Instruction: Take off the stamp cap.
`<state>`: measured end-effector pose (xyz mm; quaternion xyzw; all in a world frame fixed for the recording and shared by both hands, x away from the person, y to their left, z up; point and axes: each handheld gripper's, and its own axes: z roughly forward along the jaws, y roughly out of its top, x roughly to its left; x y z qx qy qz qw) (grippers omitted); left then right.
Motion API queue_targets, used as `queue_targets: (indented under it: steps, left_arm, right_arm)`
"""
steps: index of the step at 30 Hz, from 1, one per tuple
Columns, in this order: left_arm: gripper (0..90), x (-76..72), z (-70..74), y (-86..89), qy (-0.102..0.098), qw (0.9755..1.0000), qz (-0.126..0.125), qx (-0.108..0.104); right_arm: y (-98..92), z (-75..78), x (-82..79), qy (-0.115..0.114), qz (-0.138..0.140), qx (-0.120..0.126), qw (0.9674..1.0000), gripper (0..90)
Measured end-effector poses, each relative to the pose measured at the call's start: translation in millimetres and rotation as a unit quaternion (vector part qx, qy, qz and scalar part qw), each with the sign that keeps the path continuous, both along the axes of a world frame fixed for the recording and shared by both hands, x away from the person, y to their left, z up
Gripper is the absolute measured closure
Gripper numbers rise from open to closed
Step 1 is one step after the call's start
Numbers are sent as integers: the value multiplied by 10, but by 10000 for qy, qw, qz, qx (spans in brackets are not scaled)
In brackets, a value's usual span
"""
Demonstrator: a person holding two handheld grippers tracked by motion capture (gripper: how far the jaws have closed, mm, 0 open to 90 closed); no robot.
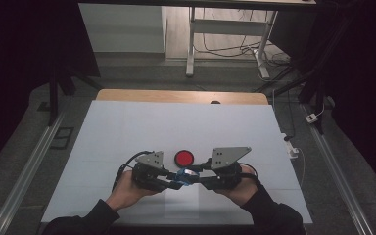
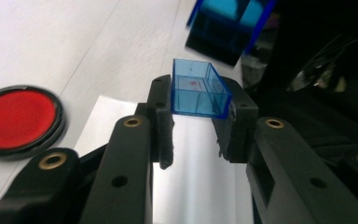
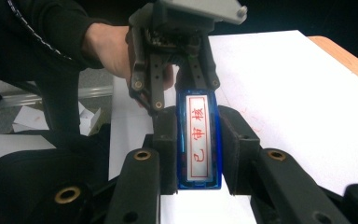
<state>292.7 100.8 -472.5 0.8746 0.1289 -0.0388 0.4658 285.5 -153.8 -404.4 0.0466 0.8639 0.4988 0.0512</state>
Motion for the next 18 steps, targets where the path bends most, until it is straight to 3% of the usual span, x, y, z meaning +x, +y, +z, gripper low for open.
queue_targets:
  steps: [5,18]
  left_arm:
    - [688,-40,10,5,-82,9994,236,222]
    - [687,-122,62,136,-201,9971,627,387]
  right_arm:
    - [-14,1,9,0,-60,-13,10000,704]
    - [-44,-2,40,132,-292,35,9995,703]
